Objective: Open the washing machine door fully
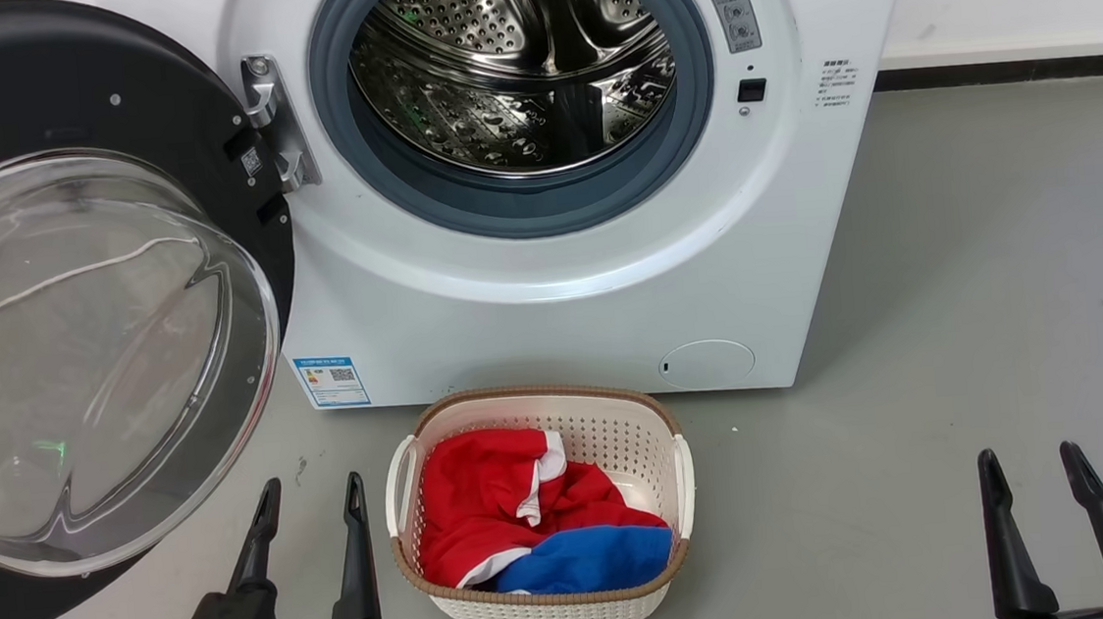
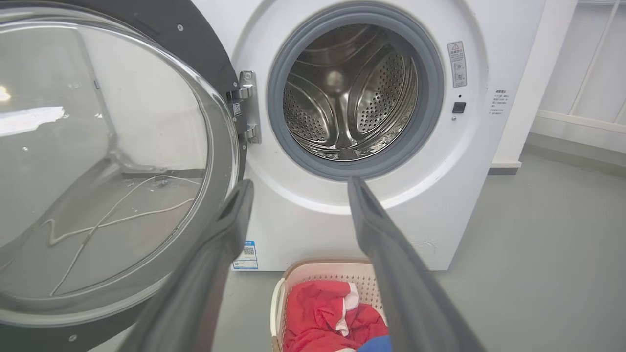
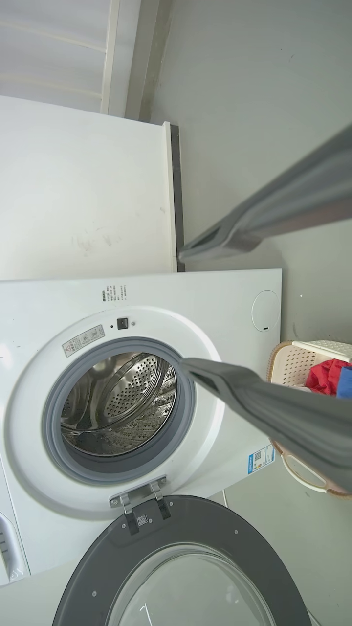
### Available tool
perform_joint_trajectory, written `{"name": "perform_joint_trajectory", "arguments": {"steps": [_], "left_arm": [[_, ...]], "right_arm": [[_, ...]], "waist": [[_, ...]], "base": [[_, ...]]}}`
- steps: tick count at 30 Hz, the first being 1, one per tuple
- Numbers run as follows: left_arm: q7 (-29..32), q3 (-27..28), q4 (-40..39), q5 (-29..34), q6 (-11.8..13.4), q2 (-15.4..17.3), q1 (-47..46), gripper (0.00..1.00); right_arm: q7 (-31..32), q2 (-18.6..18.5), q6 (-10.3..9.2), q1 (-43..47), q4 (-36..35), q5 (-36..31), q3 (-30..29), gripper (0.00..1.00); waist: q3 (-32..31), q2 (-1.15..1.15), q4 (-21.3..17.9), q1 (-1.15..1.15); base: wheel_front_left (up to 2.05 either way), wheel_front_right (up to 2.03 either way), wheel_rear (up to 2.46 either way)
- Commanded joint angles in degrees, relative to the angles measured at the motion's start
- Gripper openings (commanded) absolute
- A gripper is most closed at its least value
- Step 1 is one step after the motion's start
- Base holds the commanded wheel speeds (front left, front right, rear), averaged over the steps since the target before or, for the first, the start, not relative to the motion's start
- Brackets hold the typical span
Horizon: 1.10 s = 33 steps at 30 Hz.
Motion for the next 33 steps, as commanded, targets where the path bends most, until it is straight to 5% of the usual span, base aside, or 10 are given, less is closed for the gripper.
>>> {"name": "perform_joint_trajectory", "arguments": {"steps": [1,22,23,33], "left_arm": [[-0.2,0.0,0.2,-0.3,0.0,0.0,0.6,1.0],[-0.2,0.5,1.1,0.6,0.9,-0.1,1.7,1.0],[-0.2,0.6,1.1,0.7,0.9,-0.1,1.7,0.0],[1.7,0.8,4.7,-5.1,0.6,-0.1,1.8,0.0]], "right_arm": [[-0.1,0.1,-0.01,0.7,0.3,0.4,0.0,1.0],[-0.1,0.1,-0.01,0.9,1.0,0.8,0.7,1.0],[-0.1,0.1,-0.01,0.9,1.1,0.8,0.7,0.0],[1.0,-0.3,0.0,0.1,4.6,5.7,1.2,0.0]], "waist": [[-0.1,0.0,0.0,0.0],[-1.0,0.0,-0.3,0.0],[-1.0,0.0,-0.3,0.0],[-1.0,0.0,-0.4,0.0]], "base": [[0.0,0.0,0.0],[0.0,0.0,0.0],[0.0,0.0,0.0],[0.0,0.0,0.0]]}}
